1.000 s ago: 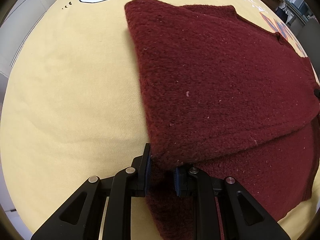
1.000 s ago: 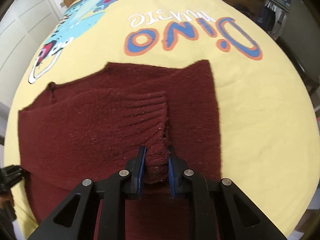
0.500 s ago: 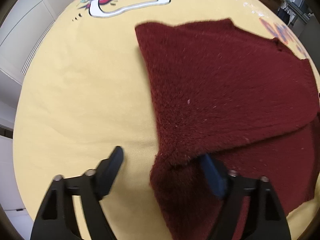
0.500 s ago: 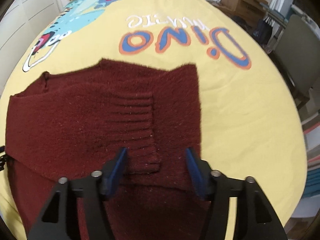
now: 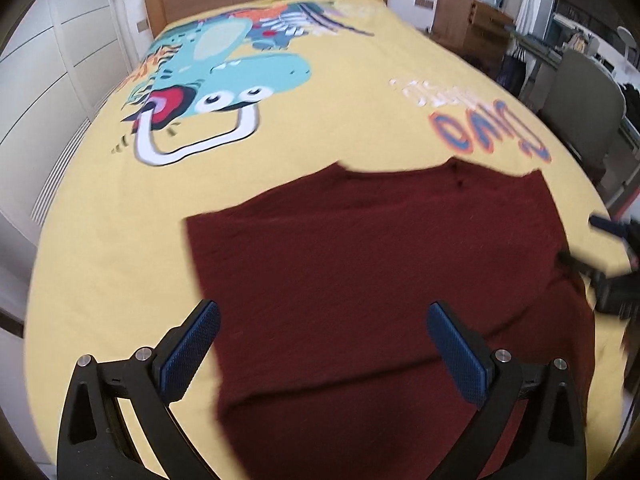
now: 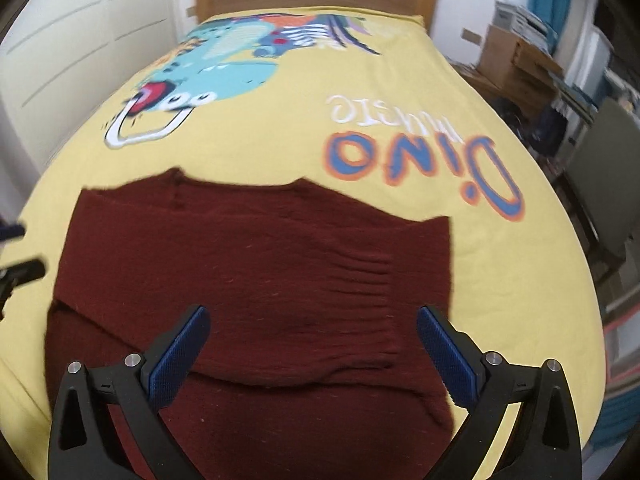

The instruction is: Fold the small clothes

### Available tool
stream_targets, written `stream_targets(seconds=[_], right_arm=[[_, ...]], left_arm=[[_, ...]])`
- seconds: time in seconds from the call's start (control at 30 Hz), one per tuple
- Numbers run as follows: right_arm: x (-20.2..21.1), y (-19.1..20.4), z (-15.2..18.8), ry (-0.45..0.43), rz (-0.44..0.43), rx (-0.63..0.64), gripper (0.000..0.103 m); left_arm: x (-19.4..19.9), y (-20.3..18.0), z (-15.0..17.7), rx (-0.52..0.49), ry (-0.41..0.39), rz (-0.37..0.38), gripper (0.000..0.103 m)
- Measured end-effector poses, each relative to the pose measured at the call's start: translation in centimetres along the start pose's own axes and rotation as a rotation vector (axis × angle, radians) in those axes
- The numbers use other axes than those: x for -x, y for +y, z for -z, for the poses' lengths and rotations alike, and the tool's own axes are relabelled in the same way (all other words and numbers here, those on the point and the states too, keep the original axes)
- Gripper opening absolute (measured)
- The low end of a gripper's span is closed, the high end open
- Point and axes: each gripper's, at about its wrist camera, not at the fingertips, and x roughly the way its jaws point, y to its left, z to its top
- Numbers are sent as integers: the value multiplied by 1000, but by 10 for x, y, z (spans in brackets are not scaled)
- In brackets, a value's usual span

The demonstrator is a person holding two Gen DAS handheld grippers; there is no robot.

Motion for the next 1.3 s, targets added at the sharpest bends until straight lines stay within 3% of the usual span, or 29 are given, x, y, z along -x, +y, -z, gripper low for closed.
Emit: stream_targets(seconds=[0.17, 0.3, 0.37, 0.47, 0.57, 0.67, 0.87, 1.1, 1.3], right_arm=[[-23, 23, 24, -4, 1, 51, 103], [-56, 29, 39, 16, 37, 90, 103], [-71, 23, 45, 48, 56, 85, 103], [-78, -3, 50, 51, 26, -3, 103], [-79, -28, 52, 50, 54, -42, 103], [-82, -51, 55, 57, 25, -94, 103], [-80, -55, 57, 55, 35, -82, 103], [-38, -47, 48, 55, 63, -34, 103], [16, -51, 64, 36, 49, -37, 103]], left_arm=[[-57, -34, 5, 11, 52, -4, 102], [-94, -37, 24, -26, 98, -47, 102], [-96, -28, 33, -49, 71, -78, 102], [-92, -4, 41, -40, 45, -96, 102], [-87, 19, 49, -13, 34, -135, 102], [-84, 30, 54, 5, 36, -120, 102], [-74, 29, 49, 41, 41, -107, 102], [-14, 32, 37, 110, 3, -32, 102], [35, 43, 49, 203, 39, -50, 102]])
